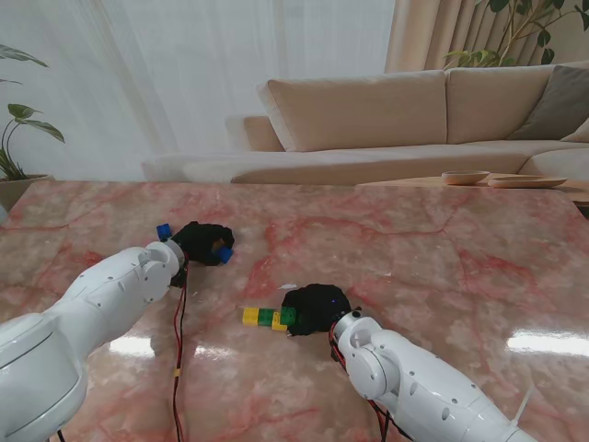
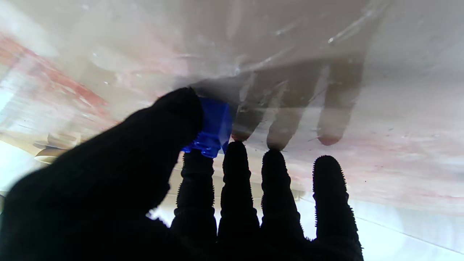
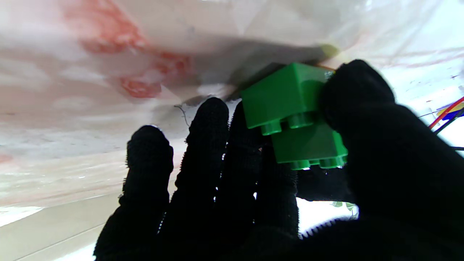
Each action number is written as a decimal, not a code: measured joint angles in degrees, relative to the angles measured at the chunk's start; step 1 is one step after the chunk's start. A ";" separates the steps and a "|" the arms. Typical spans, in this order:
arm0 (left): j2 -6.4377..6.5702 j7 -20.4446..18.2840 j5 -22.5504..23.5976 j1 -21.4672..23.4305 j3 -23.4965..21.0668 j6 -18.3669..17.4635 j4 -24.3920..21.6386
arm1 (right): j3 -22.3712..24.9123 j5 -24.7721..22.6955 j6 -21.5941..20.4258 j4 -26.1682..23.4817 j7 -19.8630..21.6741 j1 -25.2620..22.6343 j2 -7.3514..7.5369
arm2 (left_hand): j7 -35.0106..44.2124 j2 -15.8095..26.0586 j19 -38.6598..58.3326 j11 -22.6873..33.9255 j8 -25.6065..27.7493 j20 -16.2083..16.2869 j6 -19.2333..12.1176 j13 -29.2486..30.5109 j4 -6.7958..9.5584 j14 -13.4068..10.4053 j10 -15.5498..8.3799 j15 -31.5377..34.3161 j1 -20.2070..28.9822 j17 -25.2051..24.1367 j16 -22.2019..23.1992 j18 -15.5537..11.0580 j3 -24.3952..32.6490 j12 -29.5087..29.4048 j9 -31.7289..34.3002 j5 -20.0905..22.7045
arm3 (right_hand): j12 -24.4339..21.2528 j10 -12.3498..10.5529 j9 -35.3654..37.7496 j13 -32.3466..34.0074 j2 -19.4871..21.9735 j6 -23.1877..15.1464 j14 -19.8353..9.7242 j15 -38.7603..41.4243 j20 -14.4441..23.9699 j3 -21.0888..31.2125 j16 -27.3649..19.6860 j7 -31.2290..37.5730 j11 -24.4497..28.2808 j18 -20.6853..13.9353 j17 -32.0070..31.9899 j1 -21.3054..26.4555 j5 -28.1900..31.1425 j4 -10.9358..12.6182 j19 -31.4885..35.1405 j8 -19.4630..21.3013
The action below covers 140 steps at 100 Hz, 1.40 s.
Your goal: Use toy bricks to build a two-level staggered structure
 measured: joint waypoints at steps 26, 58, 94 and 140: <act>-0.15 1.71 0.10 0.72 -2.45 0.01 0.01 | 0.01 0.00 -0.10 0.08 -0.03 0.02 -0.02 | 0.81 -2.01 3.47 2.01 -7.21 0.00 -0.34 6.25 -1.73 0.00 -0.52 1.66 3.37 2.75 0.82 1.59 -7.04 11.46 12.95 4.70 | 0.00 0.00 0.05 0.00 0.00 0.00 0.00 0.00 0.00 -0.22 0.01 0.03 0.04 0.01 -0.05 -0.01 0.00 0.00 0.00 -0.01; -0.94 1.81 -1.22 1.14 -4.31 2.30 -0.10 | -0.27 -0.42 -0.03 0.35 -0.86 0.05 -0.09 | -0.50 -3.09 3.53 0.92 -13.56 -0.02 -0.37 8.09 -1.84 -0.49 -0.19 3.88 4.83 2.98 2.43 2.67 -8.86 13.41 18.65 8.17 | 0.00 -0.04 0.21 0.00 0.00 0.00 0.00 0.00 0.00 -0.50 0.01 0.18 0.17 0.02 -0.06 -0.01 0.00 0.00 0.00 -0.01; 7.54 -7.39 4.70 13.02 -19.35 12.69 -26.91 | -1.61 -2.18 -0.05 1.85 -3.72 0.77 -0.32 | -1.62 -3.83 3.53 -0.79 -15.51 -0.03 -0.33 19.21 -2.50 8.56 3.81 15.15 4.78 3.58 5.05 3.89 -8.87 12.57 20.86 9.75 | 0.57 -0.27 0.17 0.00 0.00 -0.01 0.00 0.00 0.00 -0.52 0.01 0.27 0.24 0.02 -0.06 -0.09 -0.01 -0.01 0.00 -0.04; 11.67 -18.18 8.02 22.29 -28.82 16.17 -46.30 | -2.65 -4.16 1.08 3.02 -5.98 1.33 -0.64 | -3.18 -4.36 3.53 -1.69 -15.69 -0.03 -0.18 20.49 -3.99 9.24 4.56 14.99 4.20 3.67 4.94 3.91 -8.88 12.91 23.54 11.59 | 0.02 -1.42 -2.42 -0.51 0.77 -0.60 0.00 -0.03 0.00 0.52 0.01 -2.84 0.65 0.00 -1.24 -0.75 -0.22 -0.01 -0.81 2.14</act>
